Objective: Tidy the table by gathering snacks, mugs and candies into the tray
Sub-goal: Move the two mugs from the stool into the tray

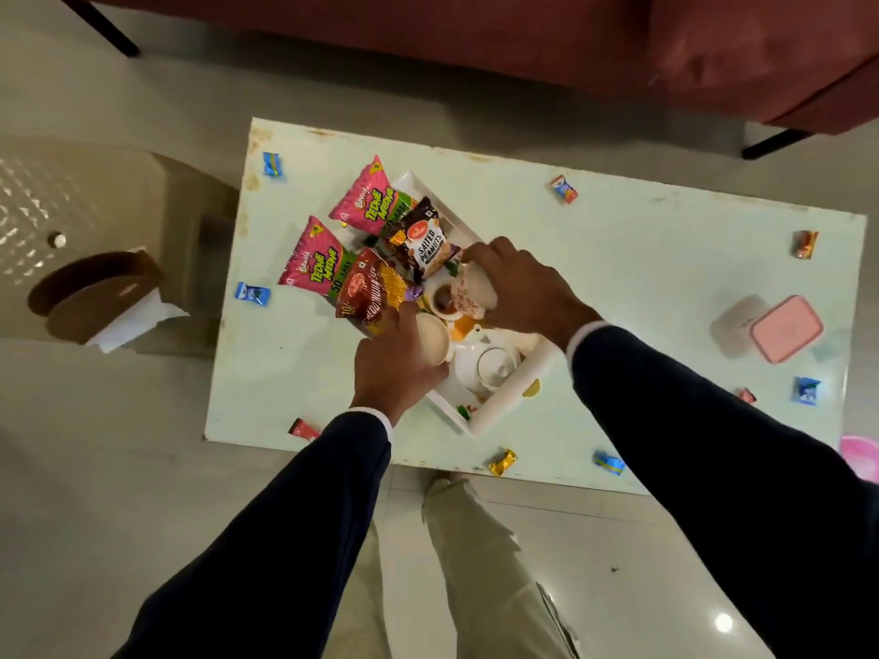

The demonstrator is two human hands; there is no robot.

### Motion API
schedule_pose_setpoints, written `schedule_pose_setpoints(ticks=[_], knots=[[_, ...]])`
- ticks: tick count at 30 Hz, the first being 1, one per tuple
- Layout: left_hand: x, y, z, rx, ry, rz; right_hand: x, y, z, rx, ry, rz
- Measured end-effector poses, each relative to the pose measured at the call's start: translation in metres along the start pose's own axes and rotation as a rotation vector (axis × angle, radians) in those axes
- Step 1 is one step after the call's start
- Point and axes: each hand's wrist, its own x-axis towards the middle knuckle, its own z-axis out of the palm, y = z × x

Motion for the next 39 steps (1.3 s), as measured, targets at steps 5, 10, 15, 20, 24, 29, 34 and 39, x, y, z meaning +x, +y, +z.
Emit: schedule_pose_setpoints(ticks=[5,10,15,20,24,29,34,39], knots=[[0.015,0.001,0.008,0.093,0.048,-0.045,0.019,-0.006,0.014,-0.106,-0.029,-0.016],[0.024,-0.002,0.013,0.068,0.093,-0.099,0.024,-0.004,0.022,-0.141,-0.027,-0.023],[0.022,-0.002,0.022,0.040,0.123,-0.109,0.027,0.001,0.023,0.026,0.043,-0.033],[0.024,-0.009,0.021,-0.273,0.044,-0.143,0.023,0.003,0.020,0.260,0.049,-0.052],[0.014,-0.028,0.006,-0.411,0.045,-0.080,0.010,-0.015,0.013,0.234,0.179,-0.029],[-0.003,-0.068,-0.029,-0.435,0.182,0.054,-0.008,-0.072,0.008,0.295,0.385,-0.061],[-0.021,-0.132,-0.072,-0.422,0.294,0.000,0.014,-0.155,0.017,0.407,0.309,-0.225],[-0.029,-0.225,-0.103,-0.238,0.452,-0.037,0.064,-0.242,0.044,0.484,0.125,-0.281]])
